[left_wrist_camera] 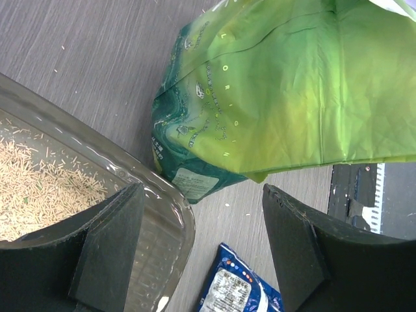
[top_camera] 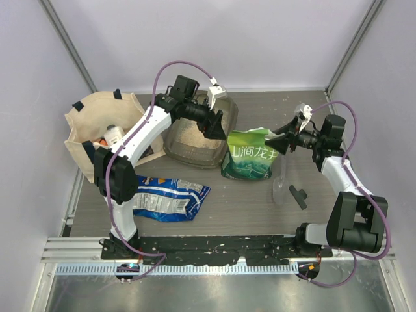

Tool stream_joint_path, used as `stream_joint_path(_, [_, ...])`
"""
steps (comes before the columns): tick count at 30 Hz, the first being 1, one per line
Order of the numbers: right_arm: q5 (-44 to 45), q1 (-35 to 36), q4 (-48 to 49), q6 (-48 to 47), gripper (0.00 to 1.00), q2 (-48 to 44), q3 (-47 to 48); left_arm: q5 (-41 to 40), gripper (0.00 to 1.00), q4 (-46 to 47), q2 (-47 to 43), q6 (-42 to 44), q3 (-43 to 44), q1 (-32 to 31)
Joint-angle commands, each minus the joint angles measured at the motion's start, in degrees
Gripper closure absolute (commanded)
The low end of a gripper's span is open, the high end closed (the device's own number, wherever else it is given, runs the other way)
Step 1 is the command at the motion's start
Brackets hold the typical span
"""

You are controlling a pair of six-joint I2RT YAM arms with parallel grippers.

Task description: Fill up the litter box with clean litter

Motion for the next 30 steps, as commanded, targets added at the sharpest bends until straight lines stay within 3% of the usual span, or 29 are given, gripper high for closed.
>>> stream_joint_path(1, [-1.68, 0.51, 4.38, 2.44, 0.48, 2.55, 1.32, 0.71, 0.24, -0.47, -0.71, 1.29, 2.44, -0.14])
stream_joint_path(10, [-3.53, 0.51, 0.6, 3.22, 0.67, 2.74, 2.11, 4.04, 0.22, 0.59, -0.53, -0.73, 2.17, -0.32])
stream_joint_path(14, [-3.18, 0.51, -1.77, 4.11, 0.68, 1.69, 4.05, 5.45, 0.19, 1.98, -1.76, 1.02, 0.34, -1.28])
stream_joint_path(21, [-0.9, 1.3, -4.85, 1.39, 0.57, 2.12, 3.97, 3.61, 0.17, 17.1, -4.84, -4.07, -8.37, -3.57])
stream_joint_path(26, [-0.46, 2.0, -3.45, 2.7, 0.64, 2.83, 3.08, 0.01, 0.17, 29.81, -5.19, -11.0, -12.76, -5.24])
stream_joint_path(30, [-0.46, 2.0, -2.39, 5.16, 0.66, 1.86, 3.35, -0.96, 0.19, 34.86, -3.53, -17.77, -12.24, -5.85])
